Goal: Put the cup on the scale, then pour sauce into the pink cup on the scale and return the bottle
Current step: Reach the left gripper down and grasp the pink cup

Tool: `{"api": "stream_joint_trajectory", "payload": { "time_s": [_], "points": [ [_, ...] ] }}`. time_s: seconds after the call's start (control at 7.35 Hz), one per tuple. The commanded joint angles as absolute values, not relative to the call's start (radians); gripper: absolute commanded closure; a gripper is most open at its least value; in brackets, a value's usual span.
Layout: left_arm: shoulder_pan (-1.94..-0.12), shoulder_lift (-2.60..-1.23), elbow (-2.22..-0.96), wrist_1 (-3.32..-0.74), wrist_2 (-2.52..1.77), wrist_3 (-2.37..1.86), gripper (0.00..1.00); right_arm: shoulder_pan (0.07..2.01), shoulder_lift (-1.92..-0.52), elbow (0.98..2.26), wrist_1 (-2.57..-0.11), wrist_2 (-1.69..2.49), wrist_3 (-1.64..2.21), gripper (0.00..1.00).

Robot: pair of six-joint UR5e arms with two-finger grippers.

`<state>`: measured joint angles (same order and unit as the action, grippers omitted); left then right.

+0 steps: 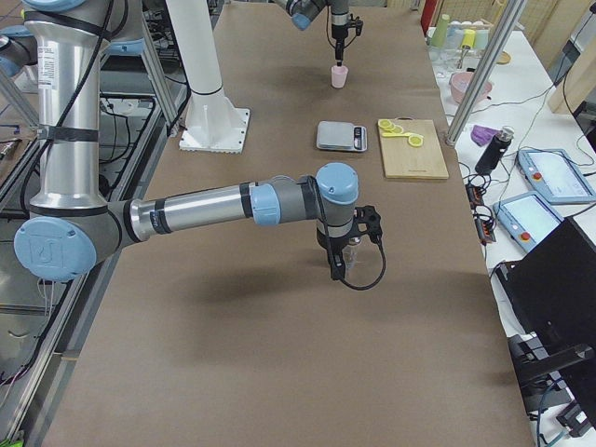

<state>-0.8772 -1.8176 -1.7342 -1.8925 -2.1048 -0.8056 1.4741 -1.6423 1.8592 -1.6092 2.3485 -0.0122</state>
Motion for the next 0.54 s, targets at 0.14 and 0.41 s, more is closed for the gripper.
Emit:
{"api": "stream_joint_trajectory", "payload": {
  "time_s": [0.14, 0.41],
  "points": [
    [-0.874, -1.829, -1.680, -1.943, -2.105, -0.808, 0.54, 1.474, -1.643, 1.859, -1.609, 2.349, -0.012, 0.00],
    [-0.874, -1.829, -1.689, -1.944, -2.106, -0.813, 1.00, 1.474, -1.643, 1.859, -1.609, 2.349, -0.012, 0.00]
  ]
}}
